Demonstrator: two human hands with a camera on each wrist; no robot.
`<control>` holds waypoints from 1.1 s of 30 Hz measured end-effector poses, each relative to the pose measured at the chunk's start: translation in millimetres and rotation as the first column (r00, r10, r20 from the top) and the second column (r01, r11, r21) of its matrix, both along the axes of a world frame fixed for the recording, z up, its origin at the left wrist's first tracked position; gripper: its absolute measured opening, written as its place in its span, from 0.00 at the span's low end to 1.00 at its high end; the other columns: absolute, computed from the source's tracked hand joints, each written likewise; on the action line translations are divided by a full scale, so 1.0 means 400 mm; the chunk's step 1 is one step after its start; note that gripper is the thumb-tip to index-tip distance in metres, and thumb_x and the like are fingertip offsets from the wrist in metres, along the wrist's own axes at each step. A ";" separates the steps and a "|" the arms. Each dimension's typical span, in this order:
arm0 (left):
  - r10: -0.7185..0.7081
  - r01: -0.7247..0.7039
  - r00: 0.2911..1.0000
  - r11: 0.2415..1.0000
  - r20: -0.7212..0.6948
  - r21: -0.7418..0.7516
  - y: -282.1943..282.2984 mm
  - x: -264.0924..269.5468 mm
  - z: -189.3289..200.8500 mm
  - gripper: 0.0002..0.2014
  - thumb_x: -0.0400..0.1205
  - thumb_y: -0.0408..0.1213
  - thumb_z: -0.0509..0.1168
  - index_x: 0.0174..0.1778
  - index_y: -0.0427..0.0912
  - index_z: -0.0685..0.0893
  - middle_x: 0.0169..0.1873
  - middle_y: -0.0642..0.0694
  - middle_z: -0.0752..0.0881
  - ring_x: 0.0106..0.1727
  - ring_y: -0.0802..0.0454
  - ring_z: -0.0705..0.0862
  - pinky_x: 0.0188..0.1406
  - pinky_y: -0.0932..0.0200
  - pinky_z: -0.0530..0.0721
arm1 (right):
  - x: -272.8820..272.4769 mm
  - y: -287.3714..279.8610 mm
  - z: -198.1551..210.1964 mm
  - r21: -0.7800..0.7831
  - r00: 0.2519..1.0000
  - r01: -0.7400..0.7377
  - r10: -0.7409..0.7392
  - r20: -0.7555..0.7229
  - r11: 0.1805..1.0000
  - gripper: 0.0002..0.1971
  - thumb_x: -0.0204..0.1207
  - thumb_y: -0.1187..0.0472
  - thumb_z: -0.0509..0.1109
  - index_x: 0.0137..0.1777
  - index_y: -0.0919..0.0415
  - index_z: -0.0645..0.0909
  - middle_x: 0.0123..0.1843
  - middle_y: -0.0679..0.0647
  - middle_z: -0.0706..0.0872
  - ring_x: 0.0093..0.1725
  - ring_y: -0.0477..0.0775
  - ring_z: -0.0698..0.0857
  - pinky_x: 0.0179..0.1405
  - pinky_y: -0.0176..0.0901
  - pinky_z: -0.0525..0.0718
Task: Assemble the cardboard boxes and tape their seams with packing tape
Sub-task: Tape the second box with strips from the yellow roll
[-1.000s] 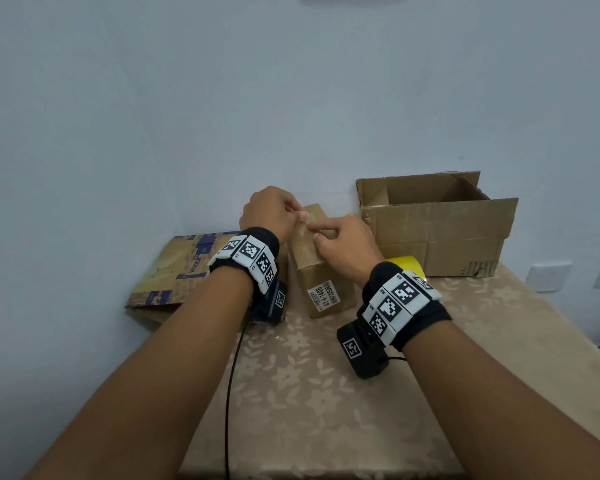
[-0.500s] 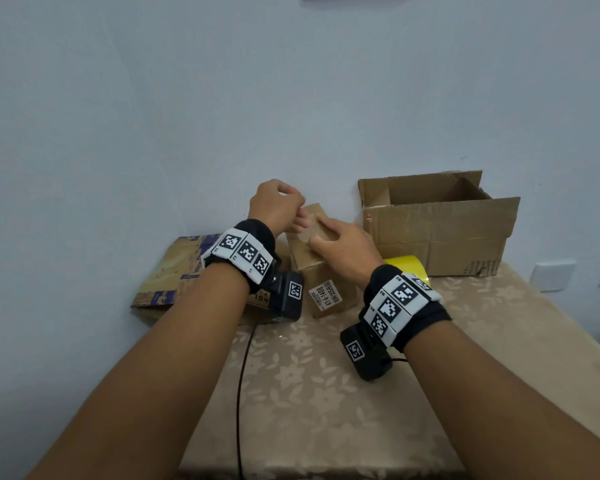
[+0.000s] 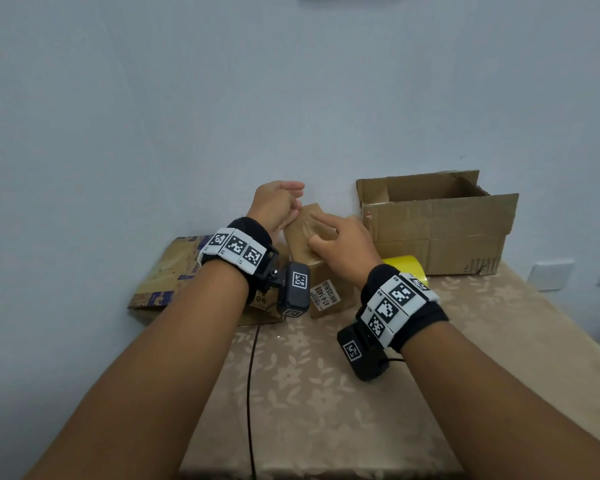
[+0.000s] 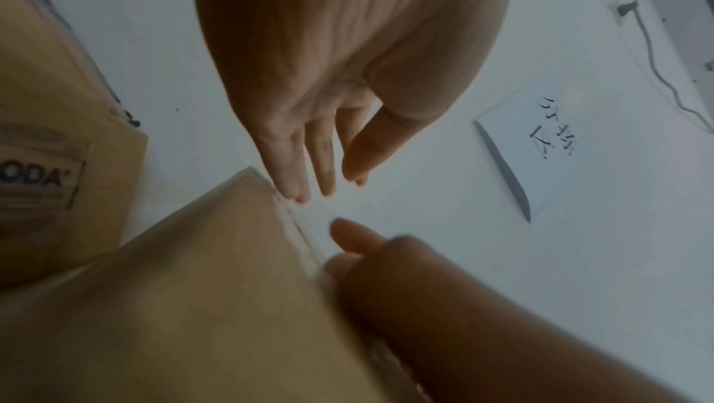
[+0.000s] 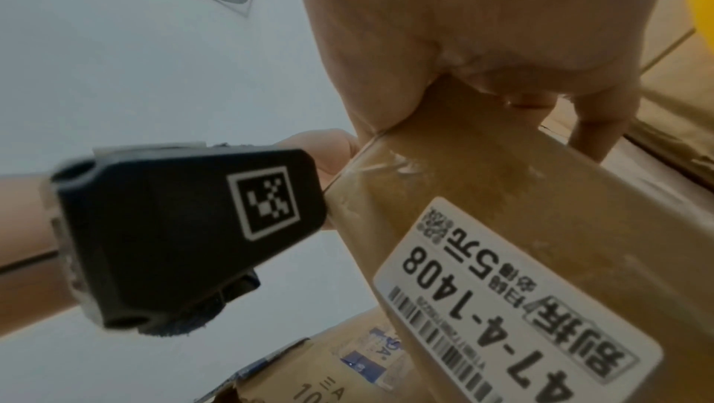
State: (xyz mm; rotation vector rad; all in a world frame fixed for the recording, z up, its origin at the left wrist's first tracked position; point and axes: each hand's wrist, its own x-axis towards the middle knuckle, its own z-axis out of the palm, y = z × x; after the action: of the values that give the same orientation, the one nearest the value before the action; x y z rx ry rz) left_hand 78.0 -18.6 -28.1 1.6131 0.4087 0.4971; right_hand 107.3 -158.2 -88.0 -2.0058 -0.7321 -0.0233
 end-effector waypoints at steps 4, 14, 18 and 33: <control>0.027 -0.024 0.999 0.997 0.040 -0.074 -0.015 -0.011 0.018 0.18 0.83 0.16 0.54 0.62 0.33 0.83 0.60 0.34 0.85 0.57 0.39 0.91 0.51 0.51 0.94 | 0.002 0.006 -0.003 0.037 1.000 0.022 -0.023 0.020 0.999 0.16 0.81 0.51 0.70 0.66 0.40 0.89 0.63 0.55 0.76 0.64 0.55 0.81 0.65 0.54 0.86; -0.007 -0.006 0.998 0.983 -0.068 -0.186 -0.029 -0.055 0.023 0.10 0.84 0.21 0.57 0.58 0.33 0.80 0.56 0.34 0.80 0.49 0.40 0.89 0.40 0.49 0.95 | 0.000 0.022 -0.014 0.092 0.996 0.051 -0.044 -0.072 0.994 0.31 0.55 0.27 0.69 0.58 0.35 0.90 0.63 0.50 0.86 0.64 0.49 0.85 0.63 0.54 0.88; 0.003 -0.019 0.996 0.985 -0.092 -0.174 -0.022 -0.058 0.021 0.10 0.85 0.25 0.59 0.61 0.32 0.78 0.52 0.32 0.80 0.45 0.38 0.89 0.34 0.49 0.94 | -0.011 0.015 -0.007 0.056 0.996 0.049 -0.044 -0.083 0.997 0.35 0.53 0.28 0.71 0.63 0.35 0.86 0.67 0.50 0.83 0.66 0.51 0.83 0.65 0.55 0.86; 0.010 0.018 0.994 0.969 0.112 -0.246 -0.013 -0.040 0.012 0.21 0.82 0.20 0.55 0.68 0.37 0.82 0.73 0.38 0.79 0.74 0.38 0.78 0.79 0.47 0.77 | 0.003 0.007 0.003 -0.007 0.995 0.049 -0.050 -0.086 0.999 0.36 0.66 0.34 0.80 0.75 0.41 0.78 0.74 0.54 0.80 0.71 0.56 0.80 0.71 0.58 0.82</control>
State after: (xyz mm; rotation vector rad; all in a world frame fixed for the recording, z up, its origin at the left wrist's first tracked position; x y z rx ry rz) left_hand 62.1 -23.8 -23.5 1.3392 0.3667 0.5106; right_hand 108.6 -155.4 -86.7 -2.0166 -0.6277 0.0361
